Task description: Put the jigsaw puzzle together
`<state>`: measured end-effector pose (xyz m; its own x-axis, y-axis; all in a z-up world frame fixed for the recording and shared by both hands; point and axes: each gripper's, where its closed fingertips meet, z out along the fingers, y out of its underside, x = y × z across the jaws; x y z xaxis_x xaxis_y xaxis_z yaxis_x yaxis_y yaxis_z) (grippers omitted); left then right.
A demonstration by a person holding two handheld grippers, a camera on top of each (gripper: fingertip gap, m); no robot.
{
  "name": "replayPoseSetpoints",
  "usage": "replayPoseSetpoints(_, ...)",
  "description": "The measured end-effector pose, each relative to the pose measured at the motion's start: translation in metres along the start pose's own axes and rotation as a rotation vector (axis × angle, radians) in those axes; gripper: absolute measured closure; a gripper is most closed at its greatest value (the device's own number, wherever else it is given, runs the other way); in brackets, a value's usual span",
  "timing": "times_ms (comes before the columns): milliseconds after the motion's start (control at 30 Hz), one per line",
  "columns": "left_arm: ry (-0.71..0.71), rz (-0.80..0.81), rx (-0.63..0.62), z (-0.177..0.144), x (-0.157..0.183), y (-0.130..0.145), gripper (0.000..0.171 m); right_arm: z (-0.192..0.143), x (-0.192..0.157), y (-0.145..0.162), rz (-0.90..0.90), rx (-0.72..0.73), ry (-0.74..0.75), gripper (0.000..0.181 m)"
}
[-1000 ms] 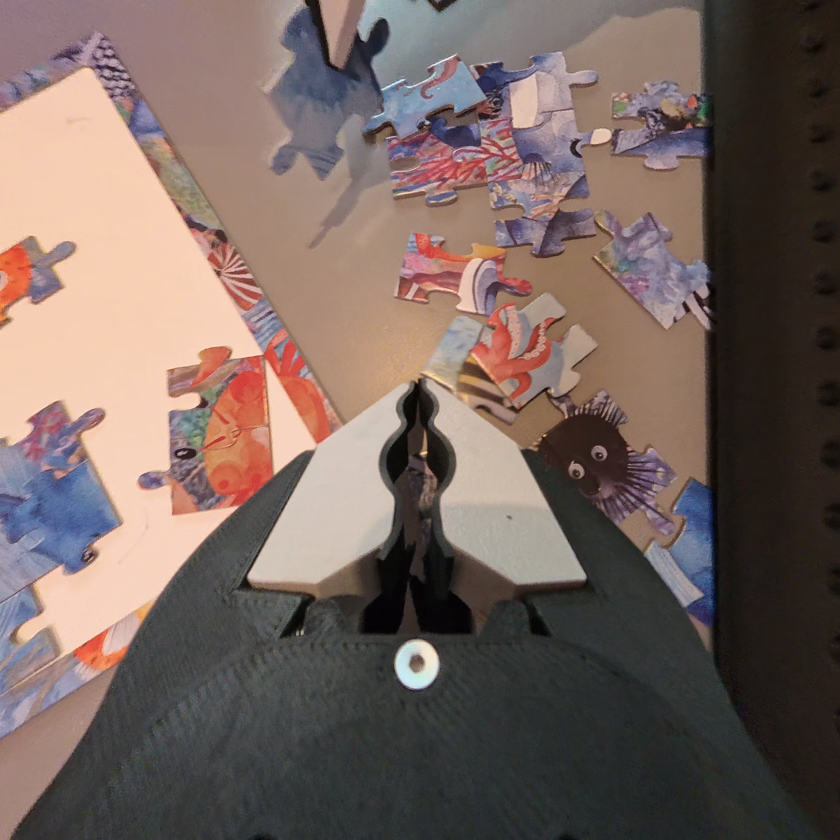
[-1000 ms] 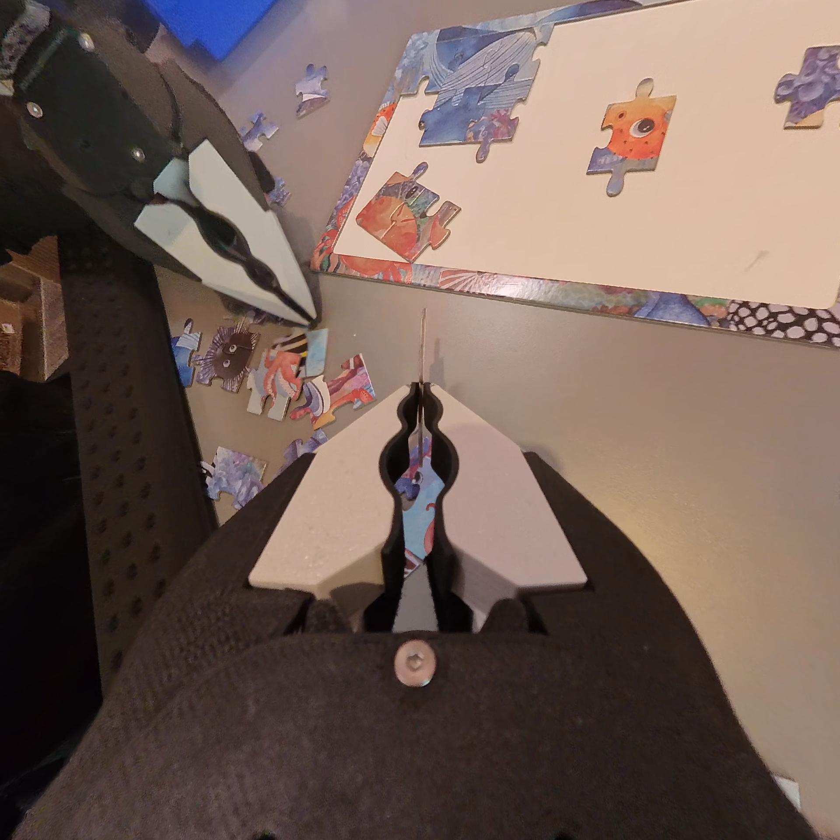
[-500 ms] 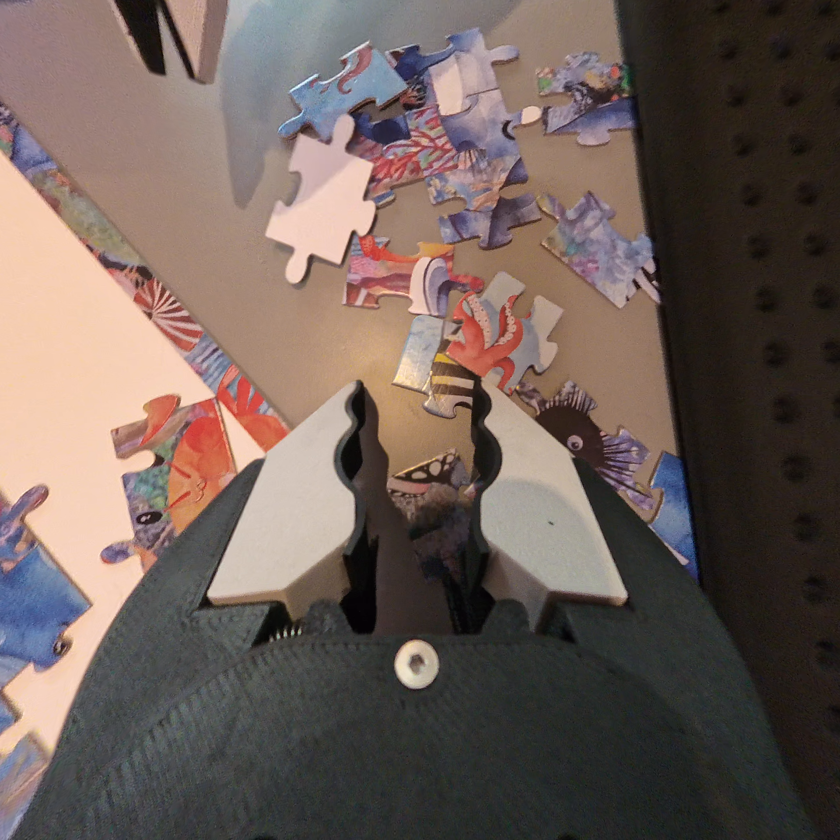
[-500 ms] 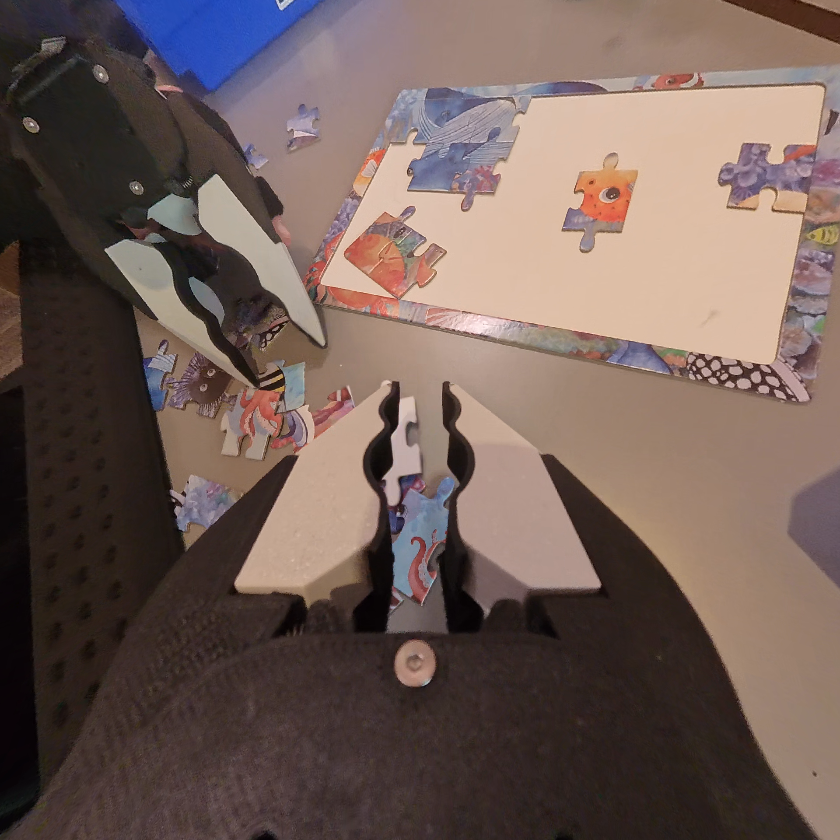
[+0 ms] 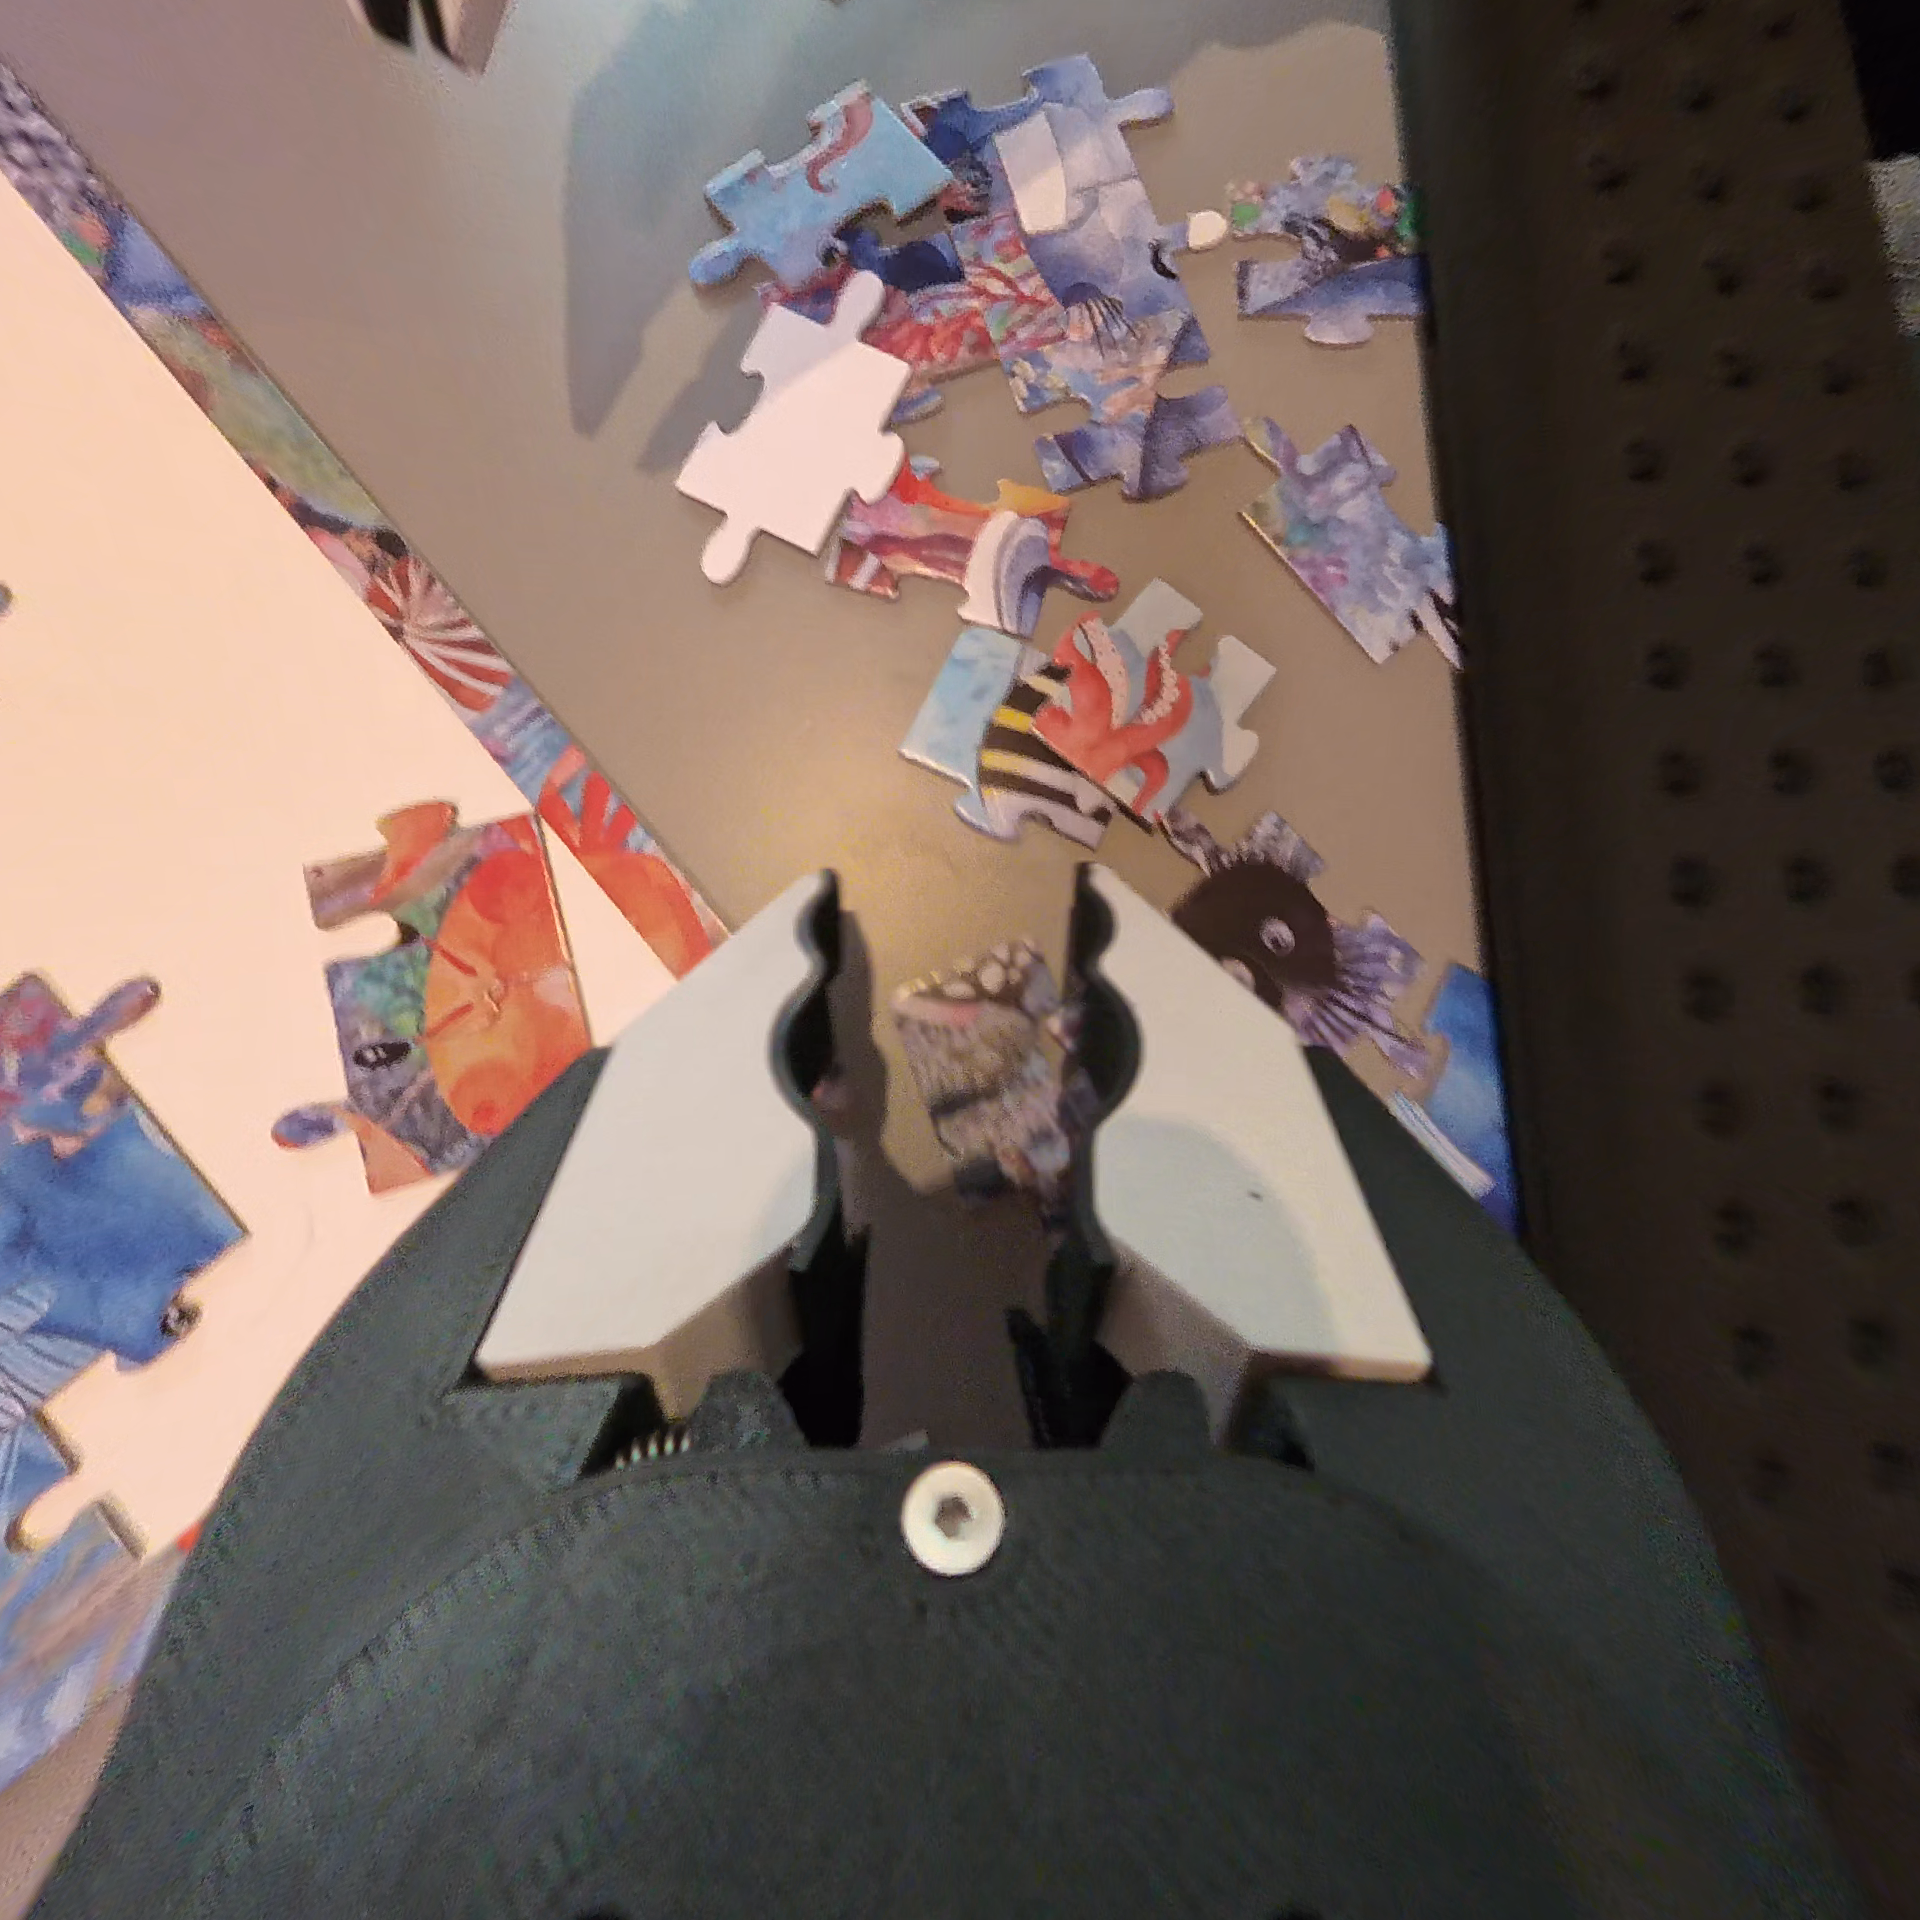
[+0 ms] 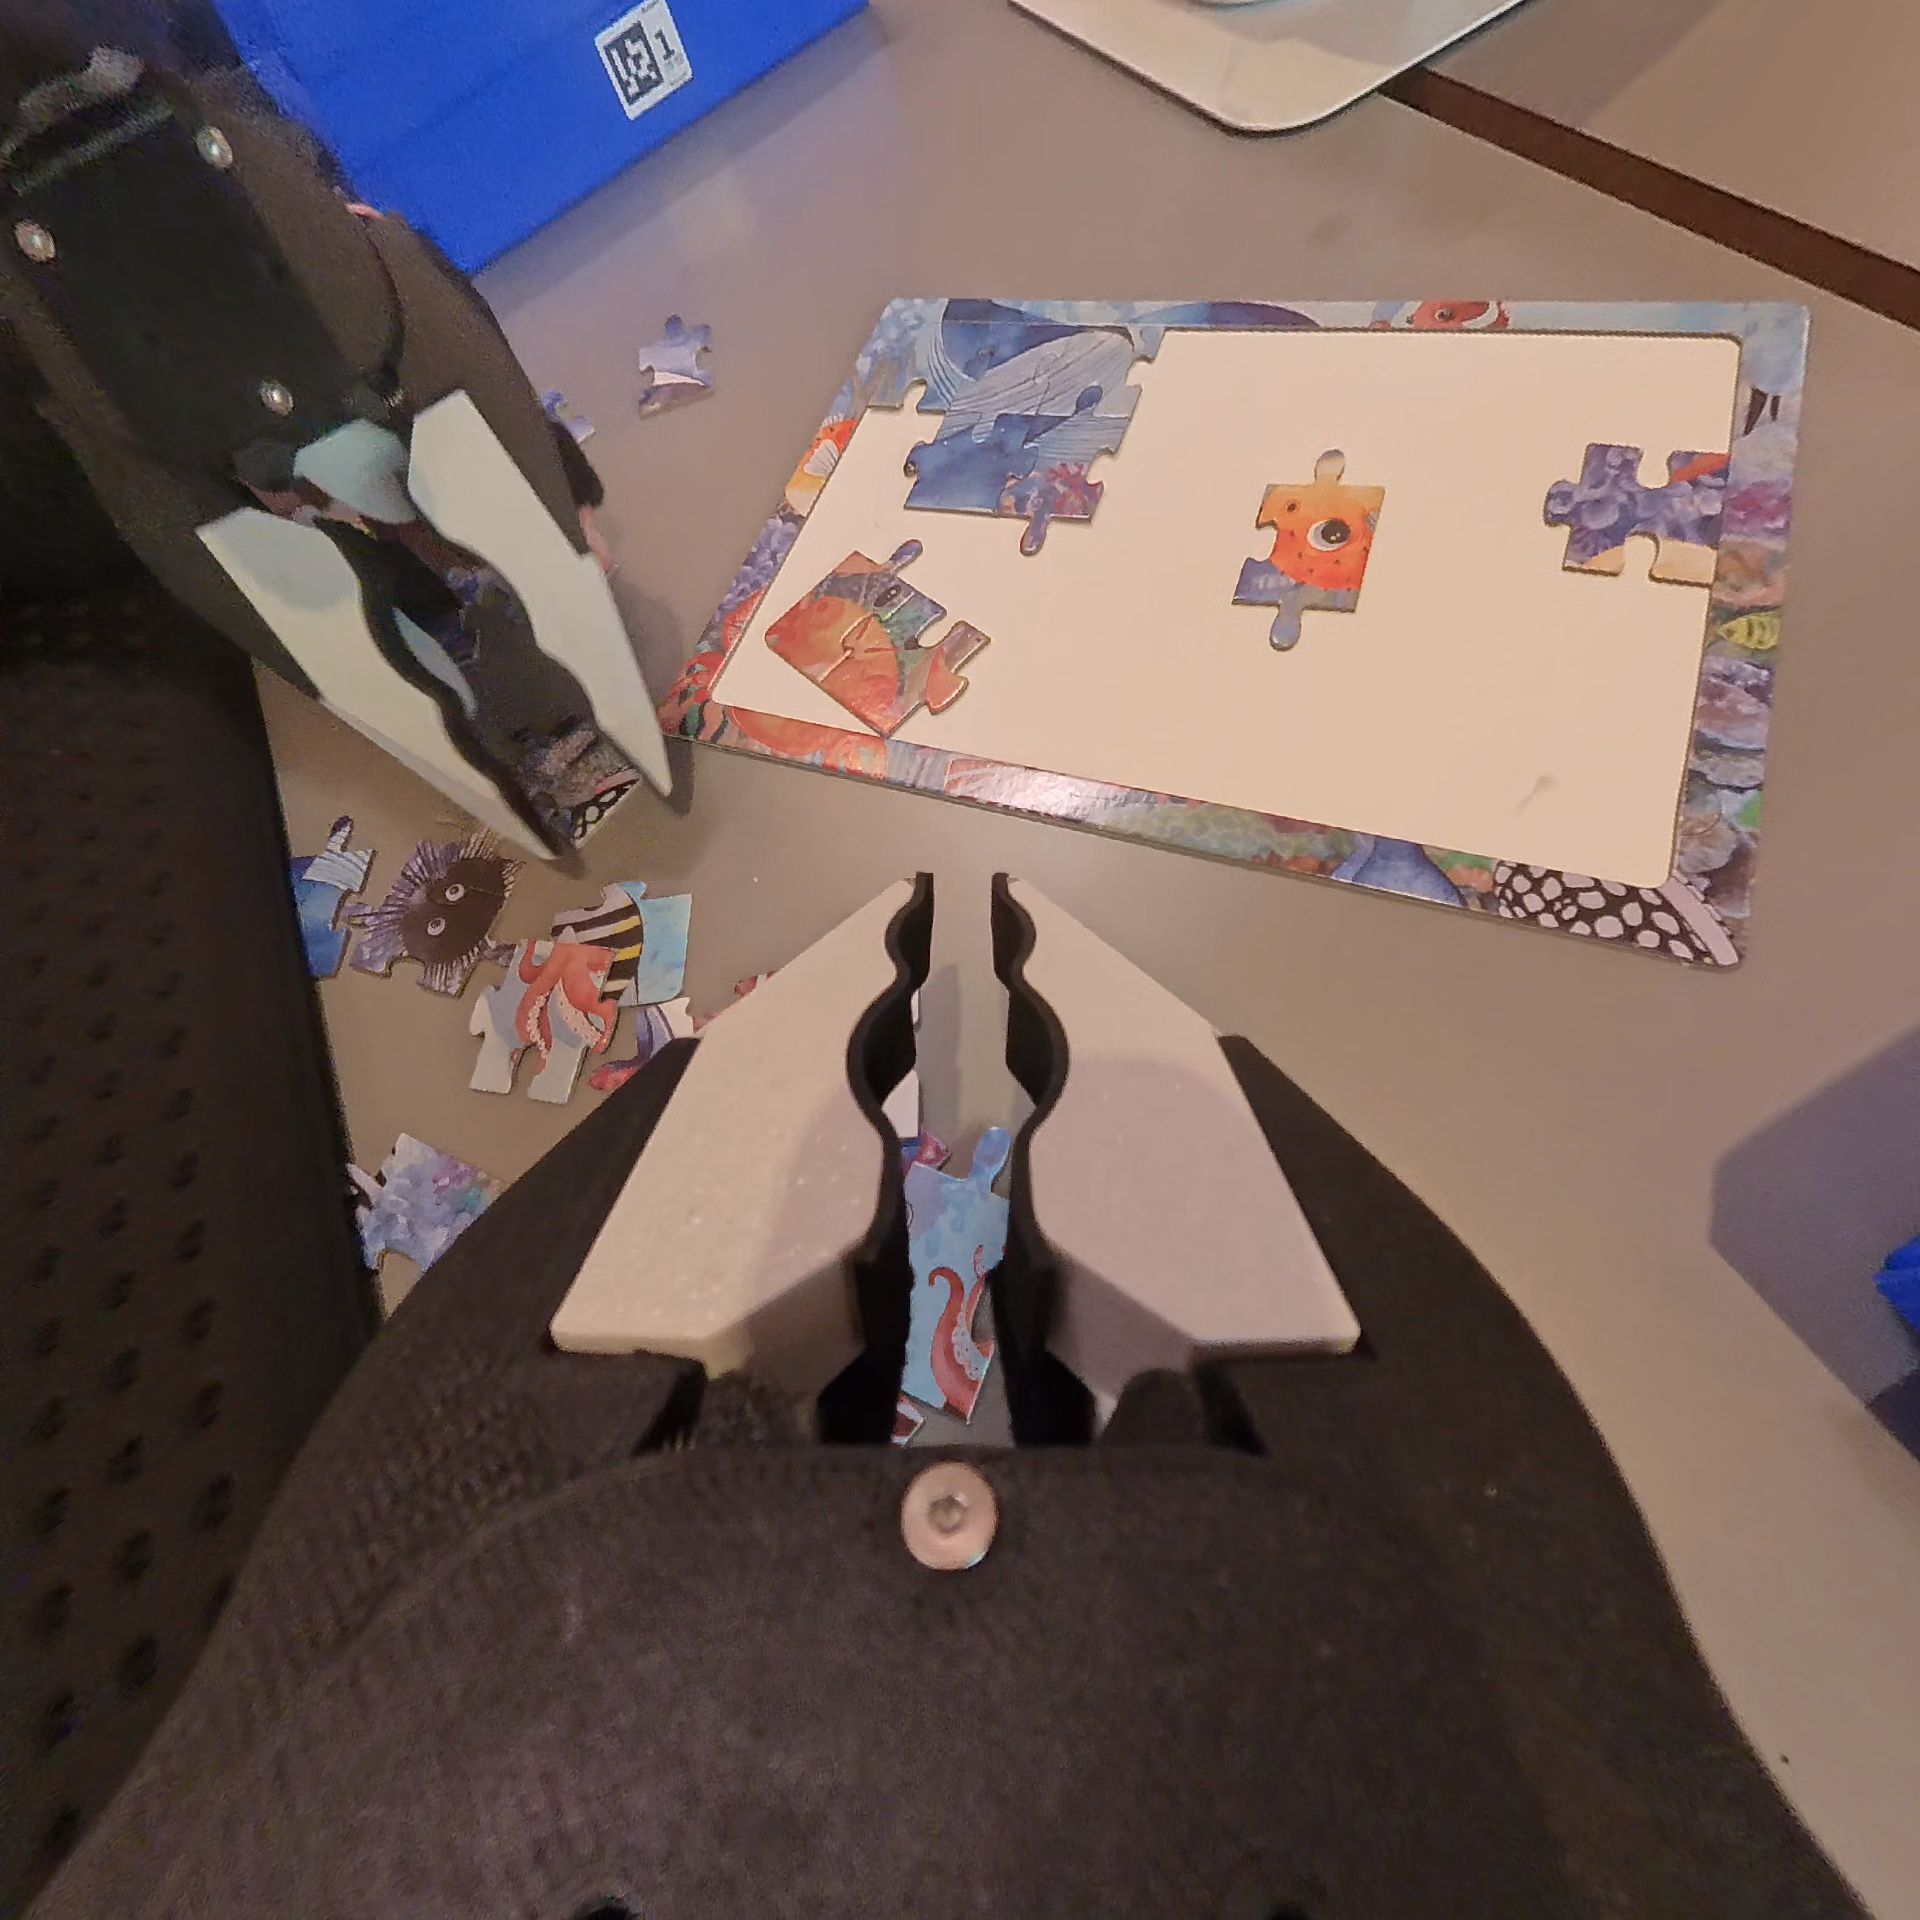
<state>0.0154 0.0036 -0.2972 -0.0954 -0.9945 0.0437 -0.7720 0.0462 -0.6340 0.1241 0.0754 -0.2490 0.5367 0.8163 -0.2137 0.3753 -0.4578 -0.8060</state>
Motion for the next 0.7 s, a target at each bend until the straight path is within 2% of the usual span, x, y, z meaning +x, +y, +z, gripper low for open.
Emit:
replayPoseSetpoints(67,0.052,0.014,-0.036,-0.011,0.011,0.012,0.116,0.0,-0.001,-0.001,-0.005,0.0,0.0,0.172)
replayPoseSetpoints(133,0.046,0.023,-0.09,-0.014,0.015,0.027,0.098,0.002,-0.002,0.0,-0.011,-0.006,-0.005,0.172)
replayPoseSetpoints(167,0.041,0.029,-0.104,-0.014,0.016,0.032,0.098,0.003,-0.003,0.0,-0.014,-0.01,-0.005,0.172)
replayPoseSetpoints(267,0.01,0.05,-0.087,-0.008,0.018,0.035,0.117,0.006,-0.004,0.002,-0.015,-0.02,-0.011,0.172)
replayPoseSetpoints(367,-0.009,0.044,-0.084,-0.008,0.016,0.034,0.128,0.007,-0.002,0.004,-0.01,-0.024,-0.011,0.172)
replayPoseSetpoints(433,-0.035,0.034,-0.058,-0.008,0.011,0.033,0.146,0.008,-0.001,0.005,-0.002,-0.021,-0.012,0.172)
replayPoseSetpoints(567,-0.053,0.031,-0.025,-0.008,0.011,0.033,0.147,0.009,0.002,0.007,0.007,-0.021,-0.012,0.173)
replayPoseSetpoints(667,-0.117,0.041,-0.031,-0.011,0.003,0.033,0.147,0.011,0.002,0.007,0.003,-0.025,-0.011,0.173)
replayPoseSetpoints(700,-0.125,0.043,-0.019,-0.013,0.001,0.032,0.171,0.011,0.001,0.007,0.0,-0.026,-0.011,0.173)
